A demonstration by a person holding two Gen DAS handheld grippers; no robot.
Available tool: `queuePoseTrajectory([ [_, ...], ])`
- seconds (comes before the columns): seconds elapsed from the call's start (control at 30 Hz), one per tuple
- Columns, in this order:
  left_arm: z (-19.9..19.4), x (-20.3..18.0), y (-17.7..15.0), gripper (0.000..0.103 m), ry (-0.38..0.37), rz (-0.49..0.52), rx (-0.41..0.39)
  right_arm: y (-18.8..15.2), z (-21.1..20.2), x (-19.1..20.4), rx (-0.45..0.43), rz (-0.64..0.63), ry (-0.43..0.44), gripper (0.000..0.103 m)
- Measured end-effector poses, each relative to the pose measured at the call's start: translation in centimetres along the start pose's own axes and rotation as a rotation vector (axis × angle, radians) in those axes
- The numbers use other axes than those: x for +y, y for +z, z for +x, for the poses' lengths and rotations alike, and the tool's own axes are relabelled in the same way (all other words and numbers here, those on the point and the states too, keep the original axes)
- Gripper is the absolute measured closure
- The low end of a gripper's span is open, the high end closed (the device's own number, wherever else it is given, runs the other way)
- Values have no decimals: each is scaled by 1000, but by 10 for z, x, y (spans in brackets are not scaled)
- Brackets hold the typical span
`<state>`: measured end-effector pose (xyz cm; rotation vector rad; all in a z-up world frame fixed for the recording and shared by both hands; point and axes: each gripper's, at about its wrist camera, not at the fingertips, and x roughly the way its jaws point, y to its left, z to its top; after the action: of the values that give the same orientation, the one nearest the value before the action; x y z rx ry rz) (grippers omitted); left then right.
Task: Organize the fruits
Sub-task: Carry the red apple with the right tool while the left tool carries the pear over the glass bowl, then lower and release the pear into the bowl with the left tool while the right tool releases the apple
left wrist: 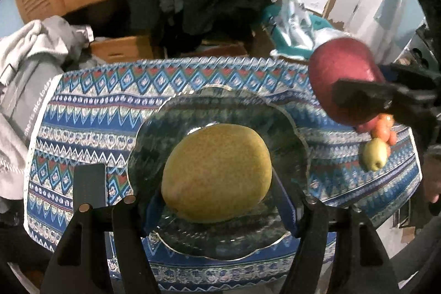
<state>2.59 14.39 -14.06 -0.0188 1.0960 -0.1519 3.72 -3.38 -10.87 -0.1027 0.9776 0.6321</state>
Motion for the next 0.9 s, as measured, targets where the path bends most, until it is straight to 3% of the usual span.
queuePoseTrajectory([
  [0.9,74,30,-35,33,36,-43,164,-20,84,25,172,-49,26,31],
])
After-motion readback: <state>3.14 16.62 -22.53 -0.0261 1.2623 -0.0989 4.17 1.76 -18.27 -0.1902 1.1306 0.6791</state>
